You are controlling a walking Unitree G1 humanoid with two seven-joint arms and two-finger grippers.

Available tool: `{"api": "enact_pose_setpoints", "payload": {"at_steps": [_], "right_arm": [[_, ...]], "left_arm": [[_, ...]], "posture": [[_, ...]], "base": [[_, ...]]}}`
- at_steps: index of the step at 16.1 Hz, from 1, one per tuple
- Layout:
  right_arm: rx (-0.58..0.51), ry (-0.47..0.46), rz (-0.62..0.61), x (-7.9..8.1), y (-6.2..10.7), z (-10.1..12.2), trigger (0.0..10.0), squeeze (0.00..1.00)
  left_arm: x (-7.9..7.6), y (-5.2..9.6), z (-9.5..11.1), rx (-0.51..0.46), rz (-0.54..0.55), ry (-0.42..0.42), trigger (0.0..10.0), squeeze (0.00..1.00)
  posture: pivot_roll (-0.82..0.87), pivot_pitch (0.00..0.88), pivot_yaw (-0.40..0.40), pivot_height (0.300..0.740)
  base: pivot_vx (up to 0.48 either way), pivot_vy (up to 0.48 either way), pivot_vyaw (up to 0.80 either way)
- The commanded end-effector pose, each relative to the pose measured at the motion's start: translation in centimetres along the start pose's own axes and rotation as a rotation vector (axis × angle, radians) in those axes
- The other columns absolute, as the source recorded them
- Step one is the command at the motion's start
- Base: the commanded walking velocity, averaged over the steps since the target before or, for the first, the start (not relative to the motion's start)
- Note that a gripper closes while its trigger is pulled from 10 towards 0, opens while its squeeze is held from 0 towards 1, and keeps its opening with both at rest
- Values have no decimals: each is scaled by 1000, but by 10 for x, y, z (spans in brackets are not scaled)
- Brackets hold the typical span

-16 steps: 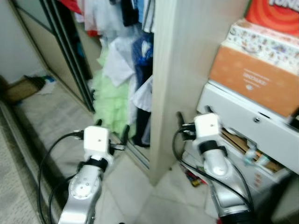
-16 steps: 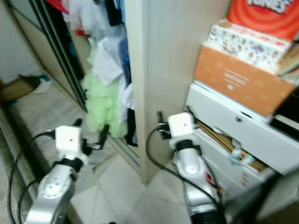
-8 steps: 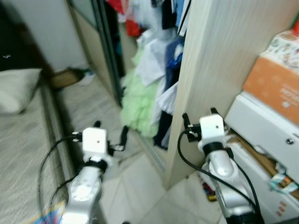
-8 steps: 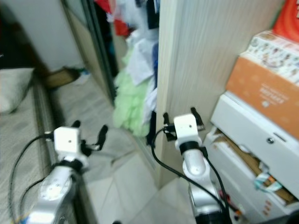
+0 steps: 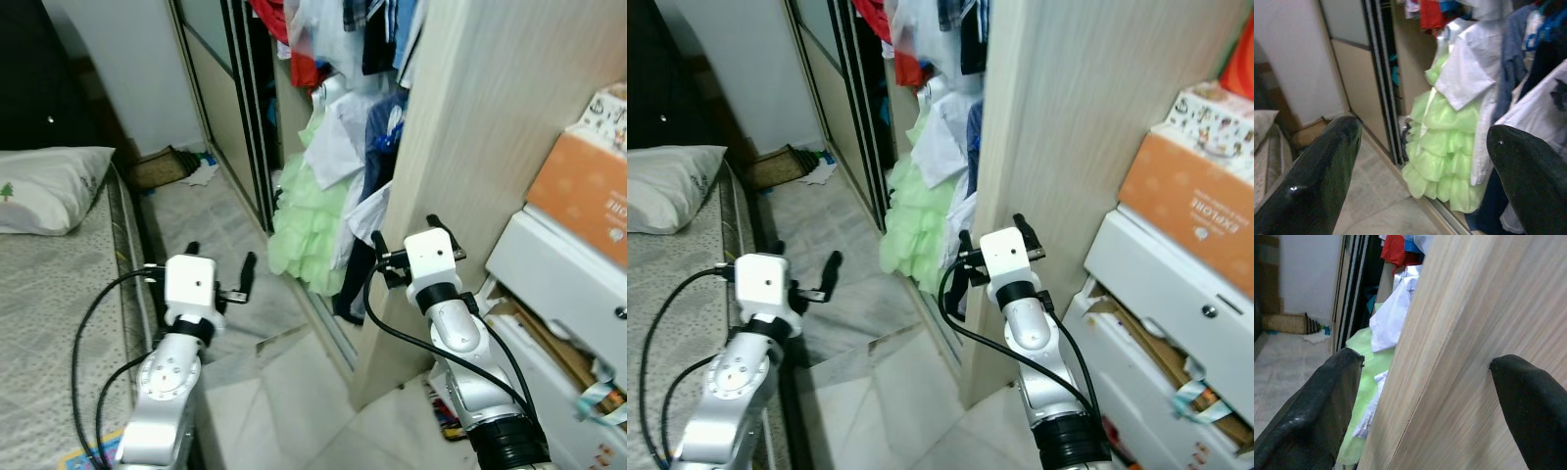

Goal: Clean up the room

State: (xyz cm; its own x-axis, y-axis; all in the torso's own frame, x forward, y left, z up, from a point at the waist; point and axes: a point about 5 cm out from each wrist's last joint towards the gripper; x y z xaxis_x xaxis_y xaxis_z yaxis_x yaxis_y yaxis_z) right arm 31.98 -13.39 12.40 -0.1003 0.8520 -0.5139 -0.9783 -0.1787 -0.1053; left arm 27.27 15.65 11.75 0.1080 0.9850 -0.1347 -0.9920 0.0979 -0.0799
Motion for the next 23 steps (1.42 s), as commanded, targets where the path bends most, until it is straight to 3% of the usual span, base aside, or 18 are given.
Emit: {"api": "enact_pose_setpoints", "payload": {"at_steps": [1, 5, 7, 9, 12, 14, 16, 18, 20, 23], "right_arm": [[12, 24, 39, 0, -5, -2, 10000, 0], [72, 105, 76, -2, -10, -10, 10000, 0], [34, 150, 122, 3, -12, -8, 10000, 0], [1, 116, 139, 10, -13, -2, 10000, 0], [27, 26, 31, -3, -10, -1, 10000, 0], [14, 2, -57, -23, 17, -10, 10000, 0], [36, -20, -72, -28, 33, -17, 10000, 0], [92, -20, -44, -35, 74, -30, 10000, 0], [154, -5, -56, -40, 93, -38, 10000, 0], [149, 8, -58, -36, 95, -30, 10000, 0]], "left_arm": [[10, 4, -5, 4, 44, 4, 10000, 0], [10, 0, -3, -8, 67, 32, 10000, 0], [7, -4, -3, -5, 46, 38, 10000, 0], [1, -5, -5, -3, 14, 36, 10000, 0], [1, 2, 1, -23, 19, 41, 10000, 0], [18, 33, 9, -31, 91, 38, 10000, 0], [27, 52, 5, -3, 122, 19, 10000, 0], [44, 87, -8, 88, 167, -27, 10000, 0], [46, 92, -9, 110, 176, -32, 10000, 0], [37, 88, -8, 104, 150, -12, 10000, 0]], "posture": [[-88, 0, -11, 740], [-83, 0, 33, 740], [-86, 0, 54, 740], [-82, 0, 40, 740], [-76, 0, 6, 740], [-70, 8, -24, 740], [-72, 19, -26, 740], [-77, 49, -32, 740], [-80, 56, -34, 740], [-83, 67, -38, 740]], "base": [[0, 0, 0], [0, 0, 0], [0, 0, 0], [0, 0, 0], [0, 0, 0], [0, 0, 0], [0, 0, 0], [0, 0, 0], [0, 0, 0], [0, 0, 0]]}}
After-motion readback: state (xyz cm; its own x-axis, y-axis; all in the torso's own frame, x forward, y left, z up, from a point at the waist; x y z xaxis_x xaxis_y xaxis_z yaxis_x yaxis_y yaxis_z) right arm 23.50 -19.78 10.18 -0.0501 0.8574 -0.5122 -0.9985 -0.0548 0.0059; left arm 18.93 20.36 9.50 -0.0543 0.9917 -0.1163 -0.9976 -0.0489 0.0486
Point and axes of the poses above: a point about 5 cm out from each wrist's last joint towards the gripper, its own y axis pointing back from the gripper into the wrist, its own z axis along the axis of the wrist's last joint, x = y × z, and after that the axes turned 12 degrees about y, right-handed
